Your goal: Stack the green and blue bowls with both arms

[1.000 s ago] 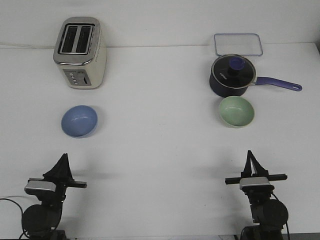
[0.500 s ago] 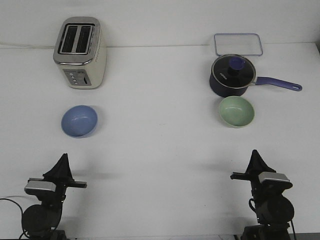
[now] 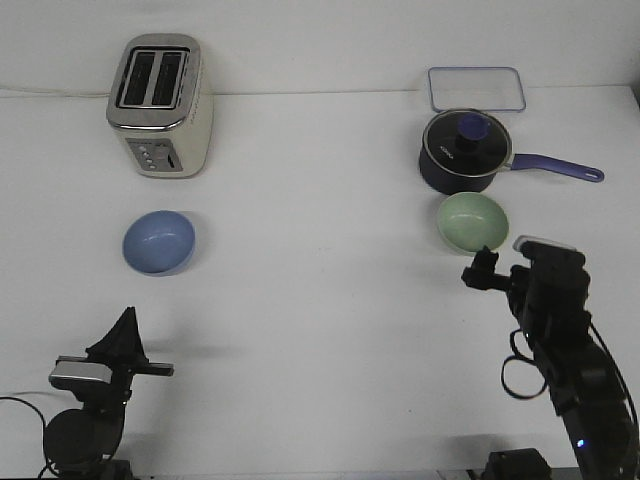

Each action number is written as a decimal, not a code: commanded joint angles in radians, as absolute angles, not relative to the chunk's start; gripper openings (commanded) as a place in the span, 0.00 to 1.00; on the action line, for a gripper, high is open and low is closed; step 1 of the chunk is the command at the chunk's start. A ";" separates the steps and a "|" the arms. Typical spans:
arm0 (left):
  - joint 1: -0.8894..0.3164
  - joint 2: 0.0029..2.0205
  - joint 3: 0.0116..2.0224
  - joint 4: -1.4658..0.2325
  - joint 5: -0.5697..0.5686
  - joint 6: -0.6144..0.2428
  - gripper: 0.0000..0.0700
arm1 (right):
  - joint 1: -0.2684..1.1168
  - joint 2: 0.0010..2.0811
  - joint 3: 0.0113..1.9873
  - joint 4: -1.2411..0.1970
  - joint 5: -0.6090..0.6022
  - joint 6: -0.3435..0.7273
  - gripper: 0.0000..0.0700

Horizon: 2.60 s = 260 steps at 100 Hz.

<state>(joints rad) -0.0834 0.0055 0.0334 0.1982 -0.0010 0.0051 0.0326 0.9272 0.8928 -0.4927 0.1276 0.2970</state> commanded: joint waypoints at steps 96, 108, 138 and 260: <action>-0.085 0.005 0.014 0.210 0.000 0.007 0.02 | -0.184 1.797 1.340 -0.569 -0.075 0.152 0.00; -0.085 0.005 0.014 0.210 0.000 0.007 0.02 | -0.185 1.759 1.348 -0.578 -0.132 0.153 0.00; -0.085 0.005 0.014 0.210 0.000 0.007 0.02 | -0.177 1.501 1.347 -0.667 -0.276 0.145 0.00; -0.085 0.005 0.019 0.211 0.000 -0.063 0.02 | 0.623 1.480 0.914 -0.487 -0.183 0.280 0.10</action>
